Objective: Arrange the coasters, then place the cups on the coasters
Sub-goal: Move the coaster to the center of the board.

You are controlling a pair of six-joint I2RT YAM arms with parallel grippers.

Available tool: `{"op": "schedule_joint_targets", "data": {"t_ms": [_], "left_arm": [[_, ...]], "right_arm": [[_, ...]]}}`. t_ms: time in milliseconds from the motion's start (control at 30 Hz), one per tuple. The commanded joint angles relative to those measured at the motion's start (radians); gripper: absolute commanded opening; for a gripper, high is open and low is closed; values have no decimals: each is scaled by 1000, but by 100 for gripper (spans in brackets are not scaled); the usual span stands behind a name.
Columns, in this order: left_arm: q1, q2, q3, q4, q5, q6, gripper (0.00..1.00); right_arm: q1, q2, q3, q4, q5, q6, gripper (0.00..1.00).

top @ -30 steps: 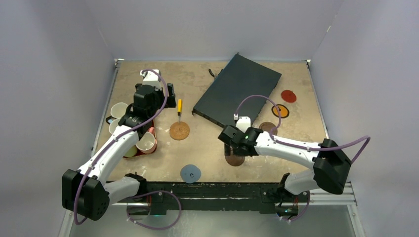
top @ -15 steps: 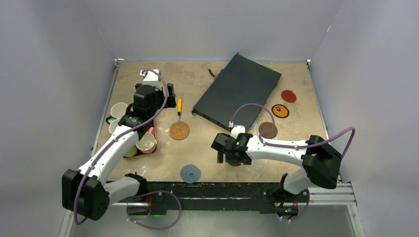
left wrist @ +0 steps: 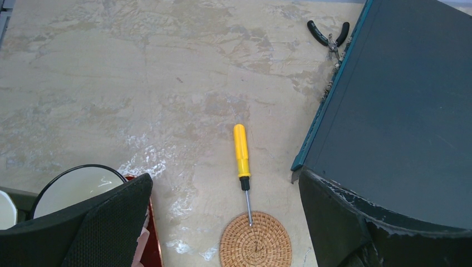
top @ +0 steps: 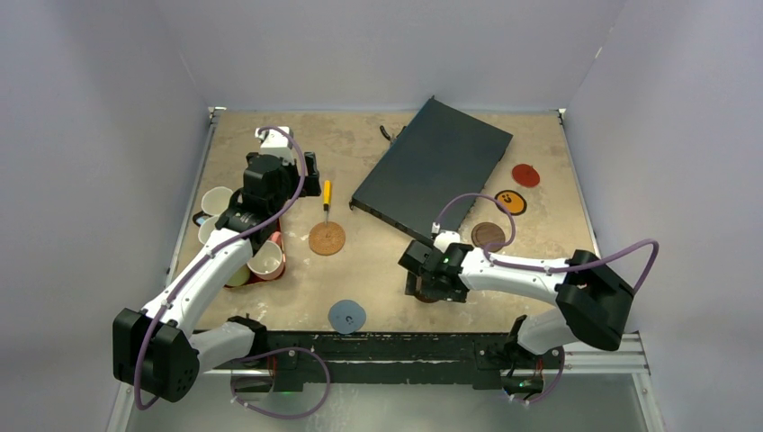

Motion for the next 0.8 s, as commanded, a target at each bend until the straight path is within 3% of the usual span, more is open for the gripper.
{"op": "schedule_joint_targets", "data": {"t_ms": [0,767], "left_arm": [[-7,-6,21,21,9,-8,99],[-7,-1,23,20,17,-8,99]], "right_arm": [[-1,-12,27,33,-5,-27,98],[-20,108,55,15,22,-73,98]]}}
